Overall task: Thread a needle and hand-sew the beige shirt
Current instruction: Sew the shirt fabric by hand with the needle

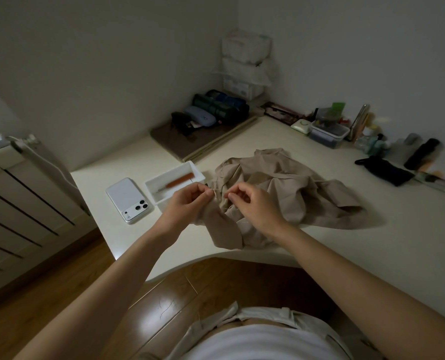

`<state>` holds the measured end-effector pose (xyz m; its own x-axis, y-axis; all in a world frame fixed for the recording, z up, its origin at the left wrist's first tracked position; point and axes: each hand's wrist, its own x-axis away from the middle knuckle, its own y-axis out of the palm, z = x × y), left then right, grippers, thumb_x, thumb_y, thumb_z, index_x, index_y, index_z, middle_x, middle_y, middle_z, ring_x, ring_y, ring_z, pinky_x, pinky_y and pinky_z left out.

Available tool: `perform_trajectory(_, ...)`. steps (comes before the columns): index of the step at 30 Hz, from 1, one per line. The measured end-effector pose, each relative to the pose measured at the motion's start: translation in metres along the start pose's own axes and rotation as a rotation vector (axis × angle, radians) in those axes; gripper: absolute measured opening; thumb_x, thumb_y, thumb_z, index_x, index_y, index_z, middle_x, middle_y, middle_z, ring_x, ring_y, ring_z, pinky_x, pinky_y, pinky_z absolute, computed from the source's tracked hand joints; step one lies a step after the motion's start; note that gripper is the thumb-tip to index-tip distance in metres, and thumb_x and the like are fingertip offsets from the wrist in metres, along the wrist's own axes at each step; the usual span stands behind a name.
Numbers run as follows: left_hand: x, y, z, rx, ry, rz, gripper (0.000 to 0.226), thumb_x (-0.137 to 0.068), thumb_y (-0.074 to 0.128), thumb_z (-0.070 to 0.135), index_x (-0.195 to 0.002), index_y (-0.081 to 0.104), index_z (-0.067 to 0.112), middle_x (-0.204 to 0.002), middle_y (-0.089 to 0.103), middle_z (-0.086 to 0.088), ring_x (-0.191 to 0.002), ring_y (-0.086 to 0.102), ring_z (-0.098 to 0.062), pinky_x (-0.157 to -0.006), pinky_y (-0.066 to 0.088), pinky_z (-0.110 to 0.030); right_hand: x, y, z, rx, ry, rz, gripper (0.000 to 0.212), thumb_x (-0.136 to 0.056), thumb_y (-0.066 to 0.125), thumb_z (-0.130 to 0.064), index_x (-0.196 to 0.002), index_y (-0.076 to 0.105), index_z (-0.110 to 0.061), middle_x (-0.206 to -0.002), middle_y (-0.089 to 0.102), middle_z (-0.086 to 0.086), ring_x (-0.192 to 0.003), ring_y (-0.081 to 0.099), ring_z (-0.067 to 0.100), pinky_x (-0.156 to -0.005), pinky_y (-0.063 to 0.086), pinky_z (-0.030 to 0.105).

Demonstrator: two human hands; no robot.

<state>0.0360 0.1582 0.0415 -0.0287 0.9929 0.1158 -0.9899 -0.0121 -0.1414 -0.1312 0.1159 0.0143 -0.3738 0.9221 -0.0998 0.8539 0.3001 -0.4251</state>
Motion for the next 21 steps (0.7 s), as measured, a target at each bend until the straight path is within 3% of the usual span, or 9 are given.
perform_trajectory(4,0.0015,0.0000,0.0006,0.019,-0.002,0.011,0.014,-0.094,0.053,0.020,-0.084,0.061,0.013,-0.078,0.063,-0.001,-0.070,0.059,-0.011,-0.067,0.049,-0.033,0.0011,0.0015,-0.0004,-0.030,-0.018,-0.013,0.008,-0.094,0.056,-0.018,-0.094,0.064,-0.015,-0.084,0.063,-0.003,-0.079,0.060,0.008,-0.072,0.050,0.017)
perform_trajectory(12,0.0047,-0.0014,-0.0001,0.093,-0.024,-0.016,0.015,-0.092,0.053,0.022,-0.087,0.061,0.011,-0.074,0.065,0.001,-0.066,0.060,-0.009,-0.060,0.049,-0.023,0.0042,0.0027,-0.0051,-0.086,-0.049,-0.065,0.007,-0.094,0.055,-0.018,-0.095,0.062,-0.017,-0.086,0.063,-0.003,-0.084,0.061,0.014,-0.076,0.052,0.020)
perform_trajectory(16,0.0071,-0.0013,0.0019,0.142,-0.031,-0.050,0.016,-0.093,0.051,0.021,-0.086,0.060,0.010,-0.070,0.065,0.004,-0.063,0.059,-0.008,-0.057,0.048,-0.020,0.0047,0.0041,-0.0069,-0.153,-0.034,-0.084,0.008,-0.094,0.055,-0.016,-0.094,0.063,-0.018,-0.088,0.063,0.002,-0.086,0.061,0.022,-0.079,0.053,0.027)
perform_trajectory(21,0.0094,-0.0034,0.0033,0.223,-0.074,-0.086,0.017,-0.095,0.050,0.015,-0.082,0.060,0.011,-0.072,0.063,0.000,-0.064,0.056,-0.011,-0.056,0.045,-0.021,0.0057,0.0059,-0.0083,-0.199,-0.027,-0.116,0.011,-0.094,0.055,-0.013,-0.098,0.065,-0.013,-0.088,0.064,-0.002,-0.086,0.061,0.010,-0.082,0.053,0.024)
